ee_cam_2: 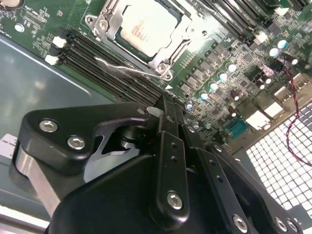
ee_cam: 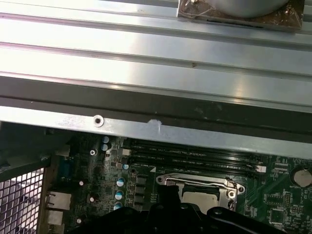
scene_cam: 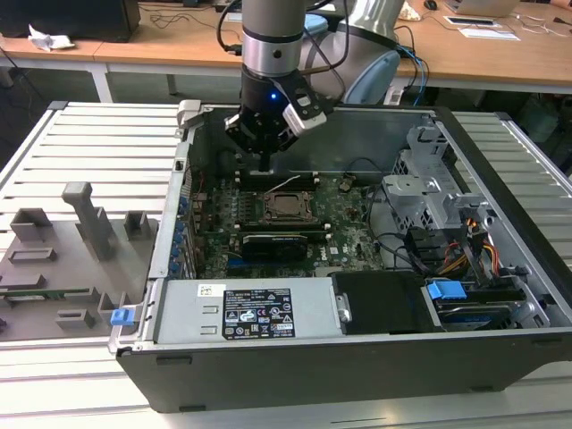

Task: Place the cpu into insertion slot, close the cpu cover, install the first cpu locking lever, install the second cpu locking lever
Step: 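Install the first cpu locking lever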

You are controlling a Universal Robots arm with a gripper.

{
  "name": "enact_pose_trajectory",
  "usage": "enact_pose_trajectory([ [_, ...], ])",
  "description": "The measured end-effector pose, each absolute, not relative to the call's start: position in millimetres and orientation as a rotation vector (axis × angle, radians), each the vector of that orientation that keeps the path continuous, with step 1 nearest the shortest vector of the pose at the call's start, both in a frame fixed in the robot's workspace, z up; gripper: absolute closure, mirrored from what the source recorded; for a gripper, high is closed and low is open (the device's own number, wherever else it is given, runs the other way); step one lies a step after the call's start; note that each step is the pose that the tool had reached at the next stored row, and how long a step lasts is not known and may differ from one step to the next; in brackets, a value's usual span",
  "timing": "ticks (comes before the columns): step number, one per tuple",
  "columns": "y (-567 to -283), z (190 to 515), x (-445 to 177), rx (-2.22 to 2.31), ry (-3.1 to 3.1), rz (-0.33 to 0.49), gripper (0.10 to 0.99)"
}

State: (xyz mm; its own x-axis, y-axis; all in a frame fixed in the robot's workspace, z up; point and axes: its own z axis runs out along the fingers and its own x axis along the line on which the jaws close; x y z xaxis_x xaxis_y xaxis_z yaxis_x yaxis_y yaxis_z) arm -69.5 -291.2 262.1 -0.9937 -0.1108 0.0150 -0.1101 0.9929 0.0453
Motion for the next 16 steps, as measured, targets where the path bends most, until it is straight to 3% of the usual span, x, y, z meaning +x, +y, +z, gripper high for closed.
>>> enact_pose_trajectory([
  [16, -291, 260, -54, 0.161, -3.119, -0.078, 0.980],
])
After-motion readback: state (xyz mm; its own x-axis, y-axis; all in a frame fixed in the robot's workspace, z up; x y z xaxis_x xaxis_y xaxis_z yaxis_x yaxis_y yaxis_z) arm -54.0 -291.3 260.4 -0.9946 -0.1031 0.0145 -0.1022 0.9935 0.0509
